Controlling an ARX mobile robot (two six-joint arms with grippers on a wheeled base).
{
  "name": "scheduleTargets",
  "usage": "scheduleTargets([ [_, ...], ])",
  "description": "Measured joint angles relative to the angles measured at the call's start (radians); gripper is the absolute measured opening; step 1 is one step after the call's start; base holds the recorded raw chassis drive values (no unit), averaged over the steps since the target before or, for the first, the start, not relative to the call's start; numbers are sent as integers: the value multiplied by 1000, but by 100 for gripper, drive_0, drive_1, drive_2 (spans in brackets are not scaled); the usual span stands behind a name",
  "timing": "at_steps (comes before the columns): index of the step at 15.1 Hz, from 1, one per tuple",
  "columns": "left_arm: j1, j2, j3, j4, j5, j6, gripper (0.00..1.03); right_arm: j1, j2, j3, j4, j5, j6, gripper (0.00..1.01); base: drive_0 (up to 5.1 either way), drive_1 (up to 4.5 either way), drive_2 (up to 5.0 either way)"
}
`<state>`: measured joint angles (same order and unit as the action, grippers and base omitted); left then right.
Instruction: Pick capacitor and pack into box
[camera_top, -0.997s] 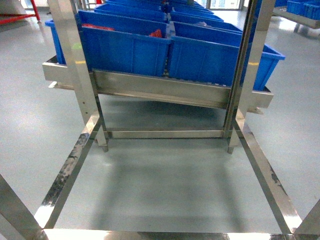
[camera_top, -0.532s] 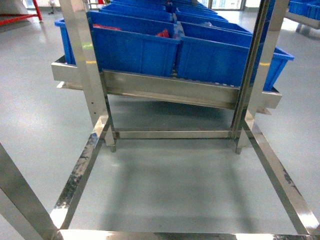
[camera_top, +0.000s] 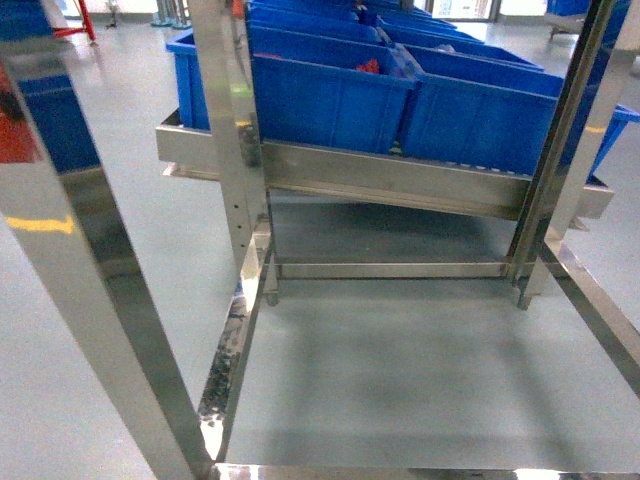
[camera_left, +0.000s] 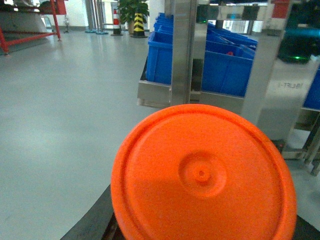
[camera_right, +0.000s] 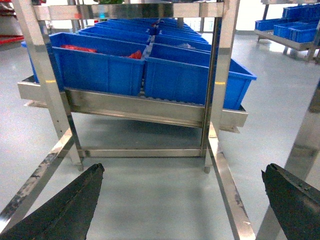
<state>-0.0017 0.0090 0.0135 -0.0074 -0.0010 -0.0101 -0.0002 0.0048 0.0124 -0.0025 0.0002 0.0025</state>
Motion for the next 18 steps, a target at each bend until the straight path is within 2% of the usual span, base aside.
scheduleTargets([
  [18,0,0,0,2,1,0,44,0,0,0,-4,-1,0,98,-487,258,258],
])
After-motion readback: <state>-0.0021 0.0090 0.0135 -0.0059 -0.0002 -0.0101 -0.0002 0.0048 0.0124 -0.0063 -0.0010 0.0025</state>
